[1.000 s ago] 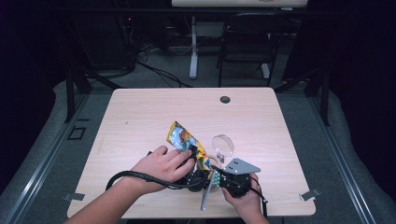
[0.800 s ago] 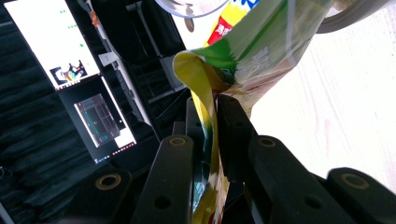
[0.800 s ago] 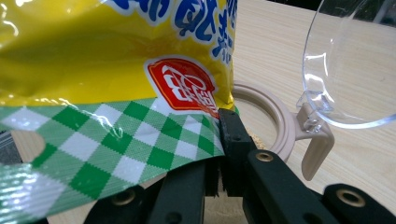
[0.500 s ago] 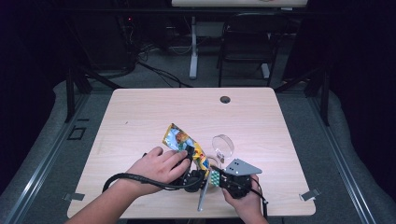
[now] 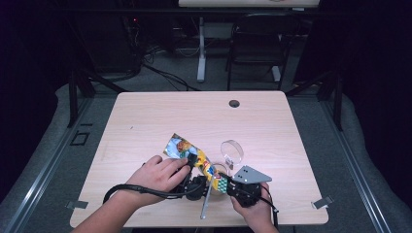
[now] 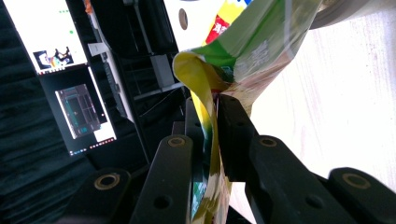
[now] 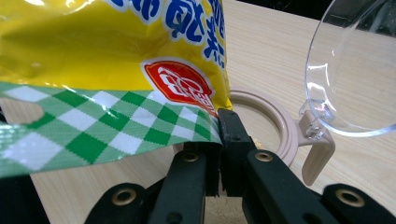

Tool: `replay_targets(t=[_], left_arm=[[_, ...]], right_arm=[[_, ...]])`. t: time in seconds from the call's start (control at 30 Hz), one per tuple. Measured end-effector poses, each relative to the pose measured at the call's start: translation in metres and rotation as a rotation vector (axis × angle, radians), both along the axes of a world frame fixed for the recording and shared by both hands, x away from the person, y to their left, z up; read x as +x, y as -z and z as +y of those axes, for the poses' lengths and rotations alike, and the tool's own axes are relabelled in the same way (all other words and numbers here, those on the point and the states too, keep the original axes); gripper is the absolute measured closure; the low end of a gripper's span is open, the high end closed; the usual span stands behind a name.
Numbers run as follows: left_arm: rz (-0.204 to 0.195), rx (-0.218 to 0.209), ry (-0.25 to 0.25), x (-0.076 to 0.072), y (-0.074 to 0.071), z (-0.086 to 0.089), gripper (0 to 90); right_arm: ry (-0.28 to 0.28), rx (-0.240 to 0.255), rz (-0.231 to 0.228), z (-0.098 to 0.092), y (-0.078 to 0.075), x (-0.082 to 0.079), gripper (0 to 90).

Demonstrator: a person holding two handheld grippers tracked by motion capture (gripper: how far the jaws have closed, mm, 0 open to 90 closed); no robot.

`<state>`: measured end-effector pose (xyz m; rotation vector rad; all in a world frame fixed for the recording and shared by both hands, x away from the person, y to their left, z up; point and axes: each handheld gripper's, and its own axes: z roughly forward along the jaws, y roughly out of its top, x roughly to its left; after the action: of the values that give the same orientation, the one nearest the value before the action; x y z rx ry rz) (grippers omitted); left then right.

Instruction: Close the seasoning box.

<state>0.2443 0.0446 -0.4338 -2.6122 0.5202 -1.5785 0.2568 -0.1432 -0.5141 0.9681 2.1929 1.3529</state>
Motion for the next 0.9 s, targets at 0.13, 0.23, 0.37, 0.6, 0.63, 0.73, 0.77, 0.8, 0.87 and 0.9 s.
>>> replay_targets(t=[0.13, 0.23, 0.37, 0.6, 0.63, 0.73, 0.77, 0.8, 0.87, 0.9], left_arm=[[0.004, -0.019, -0.003, 0.0, 0.001, 0.002, 83.4], [0.006, -0.04, -0.006, 0.001, 0.002, 0.003, 83.5], [0.012, -0.052, -0.009, 0.001, 0.003, 0.005, 83.4], [0.022, -0.068, -0.015, 0.002, 0.003, 0.008, 82.3], [0.023, -0.077, -0.021, 0.002, 0.004, 0.009, 82.0], [0.025, -0.087, -0.02, 0.002, 0.004, 0.01, 81.5], [0.031, -0.095, -0.028, 0.002, 0.005, 0.011, 81.3], [0.035, -0.104, -0.03, 0.002, 0.005, 0.012, 81.2], [0.04, -0.111, -0.033, 0.003, 0.006, 0.013, 80.9], [0.043, -0.12, -0.04, 0.002, 0.006, 0.014, 80.7]], right_arm=[[-0.002, 0.0, -0.004, 0.0, 0.0, 0.0, 88.3], [-0.002, 0.002, -0.004, 0.0, 0.0, 0.0, 88.3], [0.0, 0.003, -0.005, 0.0, 0.0, 0.0, 88.3], [-0.002, 0.008, -0.011, 0.0, 0.0, 0.001, 88.3], [-0.002, 0.009, -0.013, 0.0, 0.0, 0.001, 88.3], [-0.003, 0.007, -0.016, 0.0, 0.0, 0.001, 88.3], [-0.004, 0.011, -0.016, 0.0, 0.0, 0.001, 88.3], [-0.004, 0.012, -0.016, 0.0, 0.0, 0.001, 88.3], [-0.004, 0.012, -0.017, 0.0, 0.0, 0.001, 88.3], [-0.004, 0.013, -0.017, 0.0, 0.0, 0.001, 88.3]])
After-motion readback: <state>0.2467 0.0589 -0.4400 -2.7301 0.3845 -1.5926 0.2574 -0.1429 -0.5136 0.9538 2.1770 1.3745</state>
